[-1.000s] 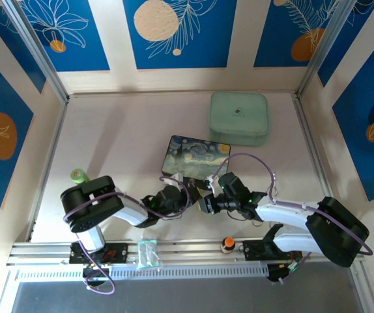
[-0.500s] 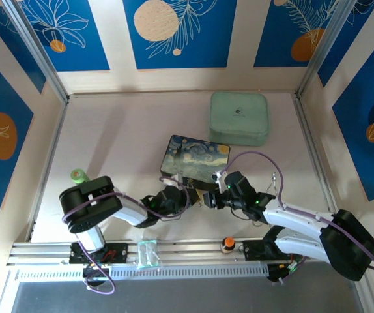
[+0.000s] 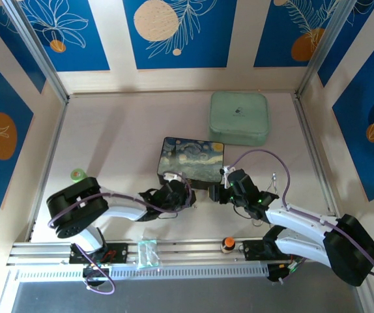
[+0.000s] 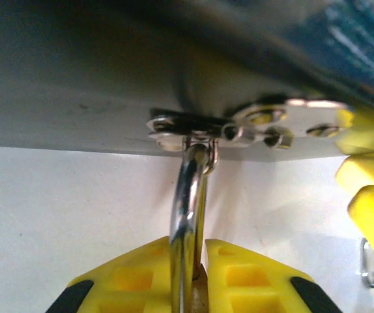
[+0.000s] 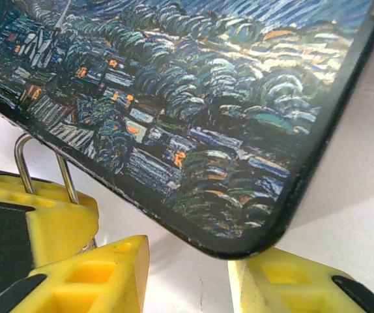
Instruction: Unlock a padlock with a key
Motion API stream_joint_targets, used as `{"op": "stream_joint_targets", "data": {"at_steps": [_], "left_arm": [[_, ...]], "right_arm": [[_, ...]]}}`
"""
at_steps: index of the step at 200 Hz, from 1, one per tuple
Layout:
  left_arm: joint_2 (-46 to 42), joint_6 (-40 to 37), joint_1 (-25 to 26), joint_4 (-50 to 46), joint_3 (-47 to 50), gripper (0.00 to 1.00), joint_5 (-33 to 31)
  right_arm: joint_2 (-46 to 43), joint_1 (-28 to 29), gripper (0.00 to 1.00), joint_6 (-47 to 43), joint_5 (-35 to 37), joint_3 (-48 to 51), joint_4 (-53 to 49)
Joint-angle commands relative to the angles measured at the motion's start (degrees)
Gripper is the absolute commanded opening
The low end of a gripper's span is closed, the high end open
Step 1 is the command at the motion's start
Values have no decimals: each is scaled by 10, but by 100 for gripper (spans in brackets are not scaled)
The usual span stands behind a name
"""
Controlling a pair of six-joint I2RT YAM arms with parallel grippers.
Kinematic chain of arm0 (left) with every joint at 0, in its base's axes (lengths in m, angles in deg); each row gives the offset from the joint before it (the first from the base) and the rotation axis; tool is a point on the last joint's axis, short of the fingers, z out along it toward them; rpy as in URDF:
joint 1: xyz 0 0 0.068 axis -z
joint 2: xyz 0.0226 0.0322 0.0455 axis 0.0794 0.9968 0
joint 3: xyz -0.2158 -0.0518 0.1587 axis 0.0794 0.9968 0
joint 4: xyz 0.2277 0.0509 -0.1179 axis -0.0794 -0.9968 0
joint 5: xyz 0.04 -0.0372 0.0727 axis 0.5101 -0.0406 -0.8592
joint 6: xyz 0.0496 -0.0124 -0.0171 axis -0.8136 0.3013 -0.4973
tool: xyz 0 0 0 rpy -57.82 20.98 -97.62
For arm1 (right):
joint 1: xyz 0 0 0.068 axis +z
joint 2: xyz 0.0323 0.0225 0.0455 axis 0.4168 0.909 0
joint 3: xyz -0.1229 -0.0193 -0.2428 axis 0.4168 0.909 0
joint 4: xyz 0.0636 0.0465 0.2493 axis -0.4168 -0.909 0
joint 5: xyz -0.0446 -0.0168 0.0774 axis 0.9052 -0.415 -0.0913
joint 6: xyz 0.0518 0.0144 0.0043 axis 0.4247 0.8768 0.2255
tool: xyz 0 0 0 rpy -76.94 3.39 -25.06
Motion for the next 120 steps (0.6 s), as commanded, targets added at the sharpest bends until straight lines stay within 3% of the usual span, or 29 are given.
{"op": "stream_joint_targets", "data": {"at_steps": [1,53,77,120], "left_arm": [[10,-59,-3,-183,-25,19,-26],[17,-64,0,-247,-45,23,-56],[23,-70,10,-224,-44,14,-61],[29,-86,22,-326,-87,14,-114]], "right_arm": [[-1,-4,37,9,16,-18,-2],[-3,-5,35,10,28,-31,-16],[1,-8,35,5,25,-33,-14],[5,-9,34,13,30,-36,-17]]}}
